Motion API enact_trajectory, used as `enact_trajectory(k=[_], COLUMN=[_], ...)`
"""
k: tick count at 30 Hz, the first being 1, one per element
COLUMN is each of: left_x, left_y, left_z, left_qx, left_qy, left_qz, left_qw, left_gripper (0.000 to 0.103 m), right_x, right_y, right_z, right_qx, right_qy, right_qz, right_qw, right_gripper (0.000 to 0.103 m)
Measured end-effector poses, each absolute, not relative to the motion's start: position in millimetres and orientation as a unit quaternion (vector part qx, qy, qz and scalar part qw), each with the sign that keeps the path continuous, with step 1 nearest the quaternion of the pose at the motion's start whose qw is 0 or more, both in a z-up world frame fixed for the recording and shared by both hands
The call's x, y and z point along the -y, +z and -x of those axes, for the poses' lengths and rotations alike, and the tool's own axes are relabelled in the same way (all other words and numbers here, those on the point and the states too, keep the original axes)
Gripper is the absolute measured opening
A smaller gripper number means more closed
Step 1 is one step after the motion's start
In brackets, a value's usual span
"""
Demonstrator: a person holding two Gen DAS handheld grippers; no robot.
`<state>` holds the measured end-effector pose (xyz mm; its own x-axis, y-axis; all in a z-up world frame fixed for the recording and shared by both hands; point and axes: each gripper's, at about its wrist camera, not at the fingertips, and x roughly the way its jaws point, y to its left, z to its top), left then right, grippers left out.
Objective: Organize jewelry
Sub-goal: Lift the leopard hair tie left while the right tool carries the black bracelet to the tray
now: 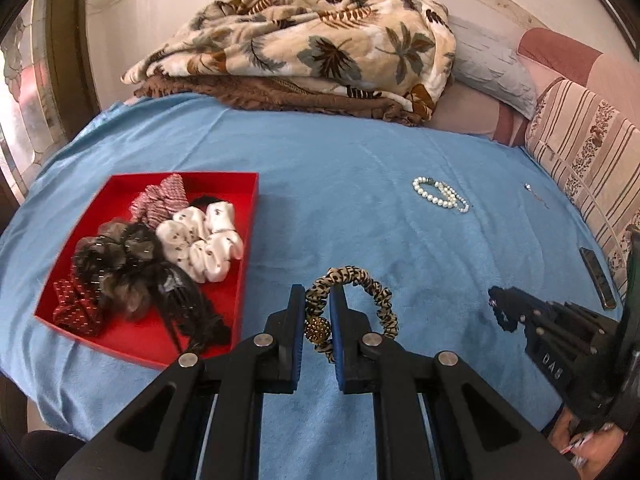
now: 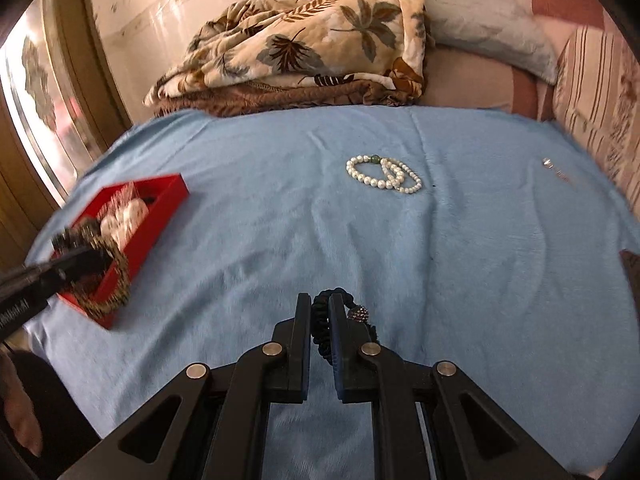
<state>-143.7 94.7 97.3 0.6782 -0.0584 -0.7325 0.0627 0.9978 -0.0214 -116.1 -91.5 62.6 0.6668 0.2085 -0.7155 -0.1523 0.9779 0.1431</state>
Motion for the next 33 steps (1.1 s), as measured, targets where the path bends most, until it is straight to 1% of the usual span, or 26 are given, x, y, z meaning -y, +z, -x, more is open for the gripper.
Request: enact_trajectory(k=[5,17,33], left_x=[-103,-135,-219], left_y=[109,120,132], left_z=[161,180,202], left_qx=[-0.380,-0.366,-0.343], left_qy=[-0.026,-0.008,0.071], left_qz=[-0.007,0.013,0.033], left_qw=[0.925,0.930,0.936], left_gripper=[0.012,0.012,0.012], right_x=[79,40,-25], right_y=[67,85,104], right_z=[130,146,146], right_qx=[-0.397,-0.391,-0.376], right_qy=[0.085,0.088,0.125], right_qz=[-0.003,0.058,0.122], right_qw=[0.914,0.914,0.910], right_gripper=[0.010,0.010,0.010])
